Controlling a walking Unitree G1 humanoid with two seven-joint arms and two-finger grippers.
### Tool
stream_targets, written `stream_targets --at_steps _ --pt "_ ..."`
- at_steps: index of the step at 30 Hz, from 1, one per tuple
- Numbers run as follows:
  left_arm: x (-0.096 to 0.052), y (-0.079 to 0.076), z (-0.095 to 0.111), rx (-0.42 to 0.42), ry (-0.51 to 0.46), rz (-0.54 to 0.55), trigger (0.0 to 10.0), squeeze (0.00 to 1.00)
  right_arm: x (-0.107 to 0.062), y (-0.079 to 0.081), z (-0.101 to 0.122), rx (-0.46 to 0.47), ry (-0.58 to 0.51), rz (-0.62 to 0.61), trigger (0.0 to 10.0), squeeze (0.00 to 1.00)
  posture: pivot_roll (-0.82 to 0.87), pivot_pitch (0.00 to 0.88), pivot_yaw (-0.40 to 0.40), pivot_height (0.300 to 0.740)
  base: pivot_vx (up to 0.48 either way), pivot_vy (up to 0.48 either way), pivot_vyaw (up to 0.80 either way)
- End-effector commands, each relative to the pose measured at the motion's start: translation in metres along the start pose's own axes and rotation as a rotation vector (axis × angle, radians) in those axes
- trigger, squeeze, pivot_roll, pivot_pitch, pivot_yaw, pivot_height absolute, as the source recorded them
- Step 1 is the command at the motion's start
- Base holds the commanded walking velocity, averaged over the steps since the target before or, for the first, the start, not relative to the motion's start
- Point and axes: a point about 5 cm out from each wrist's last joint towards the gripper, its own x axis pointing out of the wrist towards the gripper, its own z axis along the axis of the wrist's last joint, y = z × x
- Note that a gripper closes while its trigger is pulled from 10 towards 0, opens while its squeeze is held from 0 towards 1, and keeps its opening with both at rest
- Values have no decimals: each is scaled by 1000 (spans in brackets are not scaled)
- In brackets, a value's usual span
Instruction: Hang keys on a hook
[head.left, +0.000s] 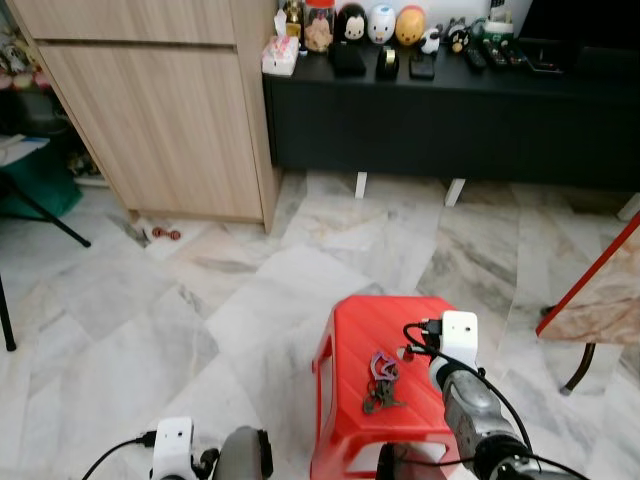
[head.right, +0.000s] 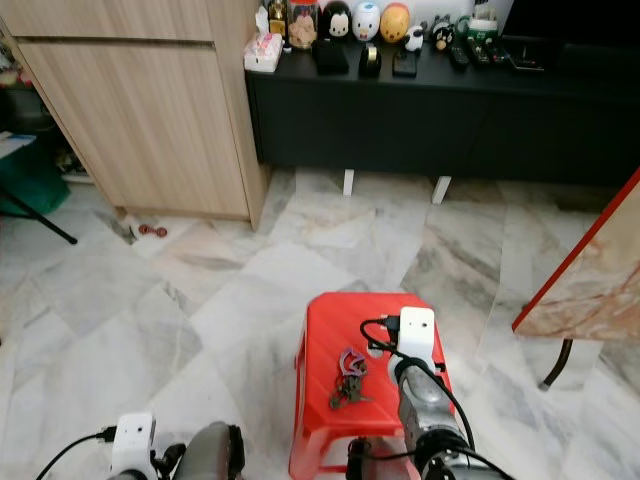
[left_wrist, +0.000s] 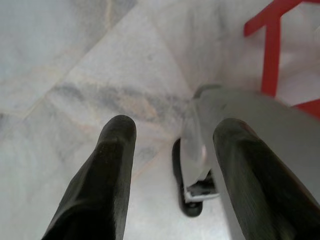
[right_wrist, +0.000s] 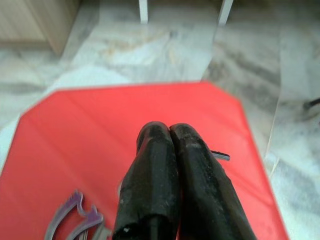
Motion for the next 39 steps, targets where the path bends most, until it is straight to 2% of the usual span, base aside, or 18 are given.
stream_targets --at_steps 1,18,27,39 --pt "0 -7 -7 1 41 -20 10000 0 -1 -8 4 14 -41 -26 10000 0 79 7 -75 628 0 0 0" --pt "0 -4 -5 -9 45 -8 10000 0 1 1 11 38 -82 -9 10000 0 77 23 -60 628 0 0 0" --pt "0 -3 -5 -11 45 -14 10000 0 2 5 14 45 -84 -3 10000 0 82 26 -56 628 -317 0 0" --pt "-1 -1 -7 -2 52 -8 10000 0 1 7 14 58 -102 7 10000 0 84 31 -54 628 0 0 0"
